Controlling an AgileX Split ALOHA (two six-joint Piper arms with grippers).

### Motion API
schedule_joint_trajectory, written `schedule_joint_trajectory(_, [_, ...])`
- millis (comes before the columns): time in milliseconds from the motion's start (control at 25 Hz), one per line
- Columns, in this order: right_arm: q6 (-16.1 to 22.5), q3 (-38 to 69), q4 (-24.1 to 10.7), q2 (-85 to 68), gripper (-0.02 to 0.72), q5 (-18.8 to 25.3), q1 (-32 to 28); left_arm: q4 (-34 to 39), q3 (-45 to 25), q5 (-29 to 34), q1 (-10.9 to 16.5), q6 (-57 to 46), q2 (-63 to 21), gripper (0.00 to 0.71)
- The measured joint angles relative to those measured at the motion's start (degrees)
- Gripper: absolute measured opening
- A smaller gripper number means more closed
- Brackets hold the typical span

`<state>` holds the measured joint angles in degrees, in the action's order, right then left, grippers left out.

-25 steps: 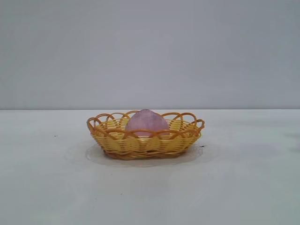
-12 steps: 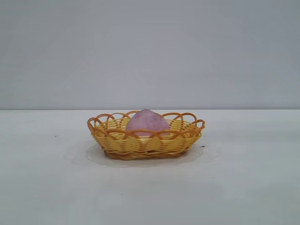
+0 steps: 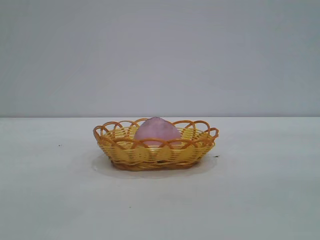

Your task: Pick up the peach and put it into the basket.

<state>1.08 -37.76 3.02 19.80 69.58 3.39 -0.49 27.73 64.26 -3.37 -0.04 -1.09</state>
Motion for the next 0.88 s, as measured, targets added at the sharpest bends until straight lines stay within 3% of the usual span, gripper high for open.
schedule_joint_trajectory(400, [-0.4,9.5,0.1,-20.3,0.467,-3.7,0.0,0.0,0.0,0.0,0.0,0.0,0.0,0.538])
schedule_joint_trajectory(880, [-0.4,9.7,0.0,-20.7,0.467,-4.1,4.4,0.0,0.0,0.0,0.0,0.0,0.0,0.538])
